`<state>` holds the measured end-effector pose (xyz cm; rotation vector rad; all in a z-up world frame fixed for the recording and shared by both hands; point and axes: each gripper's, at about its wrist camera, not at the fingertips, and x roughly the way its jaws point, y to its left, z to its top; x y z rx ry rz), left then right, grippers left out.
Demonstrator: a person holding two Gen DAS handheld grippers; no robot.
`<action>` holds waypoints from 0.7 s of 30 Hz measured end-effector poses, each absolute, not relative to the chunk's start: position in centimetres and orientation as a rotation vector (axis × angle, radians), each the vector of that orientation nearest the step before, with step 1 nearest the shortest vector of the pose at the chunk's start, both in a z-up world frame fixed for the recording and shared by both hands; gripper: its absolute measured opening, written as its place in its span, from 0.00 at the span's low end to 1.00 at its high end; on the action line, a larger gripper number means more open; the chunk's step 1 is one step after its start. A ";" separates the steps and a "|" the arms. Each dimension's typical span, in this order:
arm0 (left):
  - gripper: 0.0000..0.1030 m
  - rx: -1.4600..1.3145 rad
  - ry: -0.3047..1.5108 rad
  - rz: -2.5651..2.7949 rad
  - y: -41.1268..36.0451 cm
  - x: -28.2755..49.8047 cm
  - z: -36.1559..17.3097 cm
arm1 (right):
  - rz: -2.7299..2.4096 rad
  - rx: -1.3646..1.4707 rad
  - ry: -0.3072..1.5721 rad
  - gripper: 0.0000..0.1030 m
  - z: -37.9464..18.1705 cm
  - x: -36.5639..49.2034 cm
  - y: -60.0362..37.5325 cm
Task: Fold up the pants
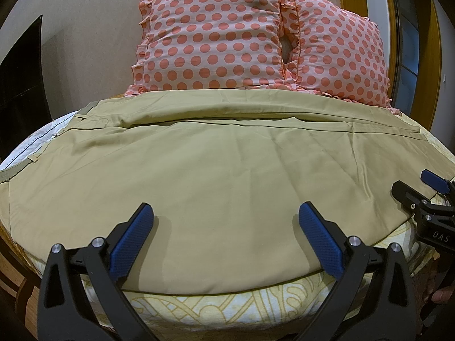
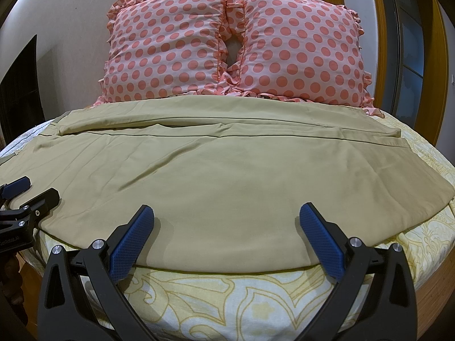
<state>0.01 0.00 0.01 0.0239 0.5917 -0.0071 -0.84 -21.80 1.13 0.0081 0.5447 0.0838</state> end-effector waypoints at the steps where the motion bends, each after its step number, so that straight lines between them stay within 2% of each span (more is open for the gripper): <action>1: 0.98 0.024 0.592 -0.007 0.0 0.0 0.0 | 0.084 0.008 0.545 0.99 1.1 -0.8 -21.8; 16: 0.98 0.024 0.629 -0.029 0.3 0.3 0.4 | 0.102 0.008 0.556 0.99 1.4 -0.8 -21.8; 19: 0.98 0.013 0.620 -0.028 1.1 0.8 2.0 | 0.178 0.062 0.657 0.99 3.4 1.6 -23.8; 21: 0.98 0.019 0.586 0.000 1.9 1.3 3.3 | 0.151 0.117 0.611 0.99 5.9 3.1 -26.0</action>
